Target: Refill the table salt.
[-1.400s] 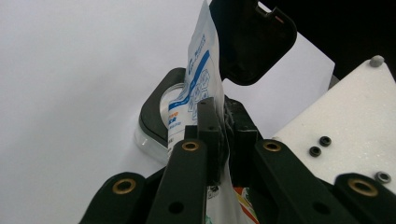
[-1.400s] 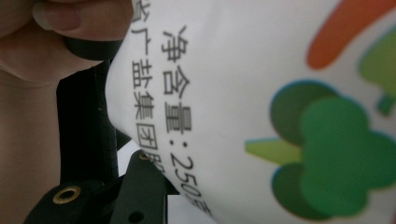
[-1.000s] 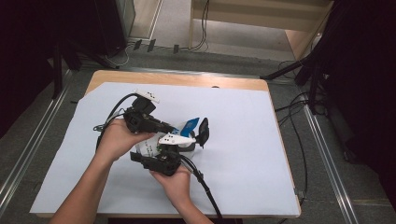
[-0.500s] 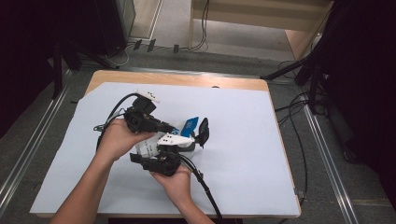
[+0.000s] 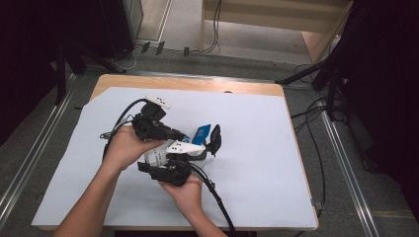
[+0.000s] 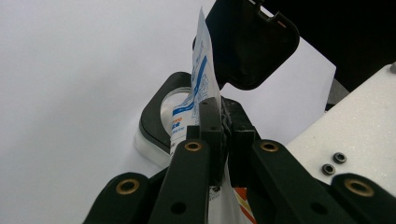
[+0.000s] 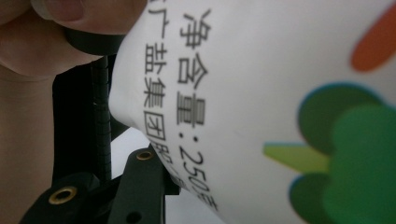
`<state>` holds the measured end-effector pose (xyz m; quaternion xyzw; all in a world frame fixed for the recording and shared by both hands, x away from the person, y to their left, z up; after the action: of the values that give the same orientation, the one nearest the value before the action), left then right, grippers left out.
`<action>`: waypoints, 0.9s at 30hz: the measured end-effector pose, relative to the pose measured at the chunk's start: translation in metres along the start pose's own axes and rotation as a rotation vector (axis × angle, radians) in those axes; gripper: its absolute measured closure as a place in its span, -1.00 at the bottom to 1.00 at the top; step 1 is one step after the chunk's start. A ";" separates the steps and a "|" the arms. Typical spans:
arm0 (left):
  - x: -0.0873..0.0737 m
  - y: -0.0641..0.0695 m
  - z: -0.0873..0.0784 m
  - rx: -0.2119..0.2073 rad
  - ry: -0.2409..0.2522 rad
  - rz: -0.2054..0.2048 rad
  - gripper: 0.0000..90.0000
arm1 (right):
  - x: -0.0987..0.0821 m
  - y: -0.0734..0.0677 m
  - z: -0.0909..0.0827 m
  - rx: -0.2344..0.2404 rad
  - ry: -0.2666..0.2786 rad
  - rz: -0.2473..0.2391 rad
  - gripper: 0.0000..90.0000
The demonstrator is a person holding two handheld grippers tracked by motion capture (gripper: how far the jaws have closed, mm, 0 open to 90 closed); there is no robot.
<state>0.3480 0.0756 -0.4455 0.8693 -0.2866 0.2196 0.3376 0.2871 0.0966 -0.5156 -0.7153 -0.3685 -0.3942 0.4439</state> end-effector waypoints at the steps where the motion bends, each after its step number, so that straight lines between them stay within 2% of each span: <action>1: 0.000 0.000 0.000 0.000 0.001 0.002 0.98 | 0.000 0.000 0.000 0.000 0.001 0.001 0.41; 12: 0.001 0.000 0.000 0.002 0.004 0.006 0.97 | 0.001 0.000 0.000 0.000 0.008 0.003 0.41; 18: 0.003 0.001 -0.001 0.005 0.025 0.010 0.96 | 0.002 0.001 0.000 0.004 0.024 0.009 0.42; 27: 0.004 0.001 -0.001 0.006 0.030 0.015 0.94 | 0.003 0.001 -0.001 0.013 0.040 0.033 0.44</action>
<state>0.3499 0.0742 -0.4416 0.8647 -0.2872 0.2361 0.3377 0.2892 0.0961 -0.5130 -0.7103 -0.3504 -0.3986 0.4625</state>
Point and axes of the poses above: each handheld gripper's, and its own axes: z roughly forward along the jaws, x roughly out of its top, y roughly to its right, the point moved 9 cm from there along z, roughly forward along the jaws, and after that the axes turned 10 degrees about -z, right-handed, at the moved point
